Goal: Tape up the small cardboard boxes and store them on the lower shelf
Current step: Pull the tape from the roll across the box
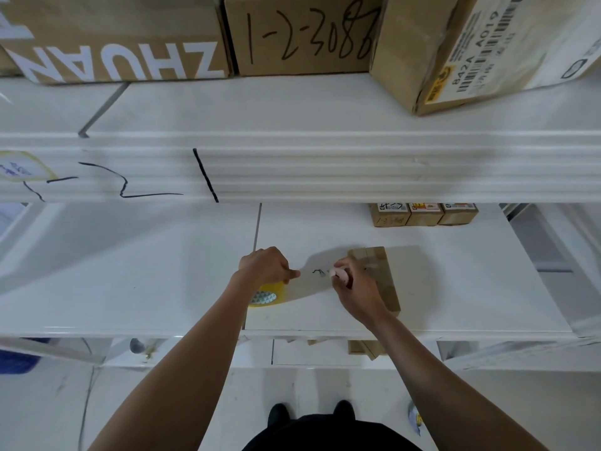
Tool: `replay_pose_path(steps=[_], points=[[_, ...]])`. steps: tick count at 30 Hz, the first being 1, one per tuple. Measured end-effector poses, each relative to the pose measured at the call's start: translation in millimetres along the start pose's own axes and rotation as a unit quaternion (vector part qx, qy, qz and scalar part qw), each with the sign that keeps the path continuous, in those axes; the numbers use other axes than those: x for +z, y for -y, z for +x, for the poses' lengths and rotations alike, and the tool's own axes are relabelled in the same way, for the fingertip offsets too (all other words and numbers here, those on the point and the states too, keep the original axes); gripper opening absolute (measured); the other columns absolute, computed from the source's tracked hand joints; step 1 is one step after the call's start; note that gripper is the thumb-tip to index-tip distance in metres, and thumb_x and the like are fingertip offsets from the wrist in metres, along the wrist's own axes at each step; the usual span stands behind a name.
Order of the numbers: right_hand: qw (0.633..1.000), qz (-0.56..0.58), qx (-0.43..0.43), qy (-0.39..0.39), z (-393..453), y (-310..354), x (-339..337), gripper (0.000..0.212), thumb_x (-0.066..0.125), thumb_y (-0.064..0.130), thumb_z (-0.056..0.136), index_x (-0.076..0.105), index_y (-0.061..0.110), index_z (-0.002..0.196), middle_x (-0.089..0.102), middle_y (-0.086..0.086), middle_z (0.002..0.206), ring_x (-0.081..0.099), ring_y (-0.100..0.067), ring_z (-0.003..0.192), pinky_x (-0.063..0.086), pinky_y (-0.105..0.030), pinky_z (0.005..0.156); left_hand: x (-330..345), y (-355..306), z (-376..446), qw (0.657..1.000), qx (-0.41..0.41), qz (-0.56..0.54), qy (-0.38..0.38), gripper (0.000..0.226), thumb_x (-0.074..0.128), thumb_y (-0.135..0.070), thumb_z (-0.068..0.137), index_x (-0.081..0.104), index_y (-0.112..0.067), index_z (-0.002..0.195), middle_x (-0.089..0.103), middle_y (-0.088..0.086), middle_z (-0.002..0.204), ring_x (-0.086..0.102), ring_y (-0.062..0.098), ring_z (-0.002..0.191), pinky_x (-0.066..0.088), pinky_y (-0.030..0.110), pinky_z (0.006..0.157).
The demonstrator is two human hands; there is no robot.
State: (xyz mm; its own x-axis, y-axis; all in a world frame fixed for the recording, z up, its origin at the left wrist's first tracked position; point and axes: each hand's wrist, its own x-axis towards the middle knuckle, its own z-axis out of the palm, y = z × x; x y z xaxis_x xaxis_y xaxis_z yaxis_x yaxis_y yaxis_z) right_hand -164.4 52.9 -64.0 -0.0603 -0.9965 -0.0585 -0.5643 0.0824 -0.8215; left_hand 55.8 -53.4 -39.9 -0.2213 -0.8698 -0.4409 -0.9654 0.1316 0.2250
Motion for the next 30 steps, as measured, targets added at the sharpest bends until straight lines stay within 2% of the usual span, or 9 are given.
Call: replay_pose_path(steps=[6, 14, 19, 25, 30], points=[[1.0, 0.0, 0.006, 0.001, 0.1, -1.2, -1.2, 0.012, 0.058, 0.029, 0.1, 0.057, 0.021, 0.109, 0.065, 0.009, 0.094, 0.06, 0.005, 0.083, 0.041, -0.004, 0.065, 0.3, -2.2, -0.5, 1.0, -0.002, 0.003, -0.003, 0.045, 0.062, -0.071, 0.082, 0.073, -0.03, 0.066, 0.068, -0.015, 0.08, 0.061, 0.013, 0.085, 0.042, 0.033, 0.076], [0.999, 0.038, 0.013, -0.018, -3.2, -2.2, -2.4, 0.01, 0.058, 0.021, 0.099, 0.056, 0.026, 0.107, 0.064, 0.013, 0.094, 0.059, 0.004, 0.086, 0.044, -0.007, 0.066, -2.3, -1.7, -2.5, 1.0, -0.009, -0.008, 0.005, 0.043, 0.063, -0.069, 0.082, 0.074, -0.031, 0.067, 0.067, -0.016, 0.08, 0.059, 0.012, 0.084, 0.04, 0.033, 0.075], [1.0, 0.02, 0.007, 0.002, -3.2, 1.3, -3.1, 0.009, 0.056, 0.025, 0.098, 0.057, 0.028, 0.106, 0.065, 0.013, 0.095, 0.061, 0.0, 0.087, 0.043, -0.012, 0.067, -3.7, -4.0, -3.9, 1.0, -0.006, -0.003, 0.005, 0.042, 0.063, -0.068, 0.083, 0.074, -0.03, 0.069, 0.069, -0.014, 0.083, 0.062, 0.014, 0.088, 0.043, 0.033, 0.077], [1.0, 0.001, -0.002, 0.012, -1.0, 2.9, -0.5, 0.014, 0.056, 0.021, 0.099, 0.062, 0.021, 0.112, 0.063, 0.018, 0.093, 0.059, 0.012, 0.09, 0.043, -0.004, 0.068, -4.3, -3.3, -5.0, 1.0, -0.007, -0.008, 0.001, 0.042, 0.064, -0.067, 0.083, 0.074, -0.029, 0.068, 0.068, -0.013, 0.082, 0.061, 0.014, 0.086, 0.043, 0.033, 0.076], [1.0, -0.002, 0.001, 0.011, -1.7, 2.1, -0.8, 0.014, 0.055, 0.021, 0.098, 0.063, 0.022, 0.11, 0.066, 0.013, 0.093, 0.06, 0.007, 0.087, 0.045, -0.005, 0.068, -4.2, -2.9, -5.5, 1.0, -0.006, -0.009, 0.002, 0.042, 0.063, -0.067, 0.083, 0.073, -0.029, 0.068, 0.068, -0.013, 0.081, 0.062, 0.014, 0.084, 0.044, 0.033, 0.076]])
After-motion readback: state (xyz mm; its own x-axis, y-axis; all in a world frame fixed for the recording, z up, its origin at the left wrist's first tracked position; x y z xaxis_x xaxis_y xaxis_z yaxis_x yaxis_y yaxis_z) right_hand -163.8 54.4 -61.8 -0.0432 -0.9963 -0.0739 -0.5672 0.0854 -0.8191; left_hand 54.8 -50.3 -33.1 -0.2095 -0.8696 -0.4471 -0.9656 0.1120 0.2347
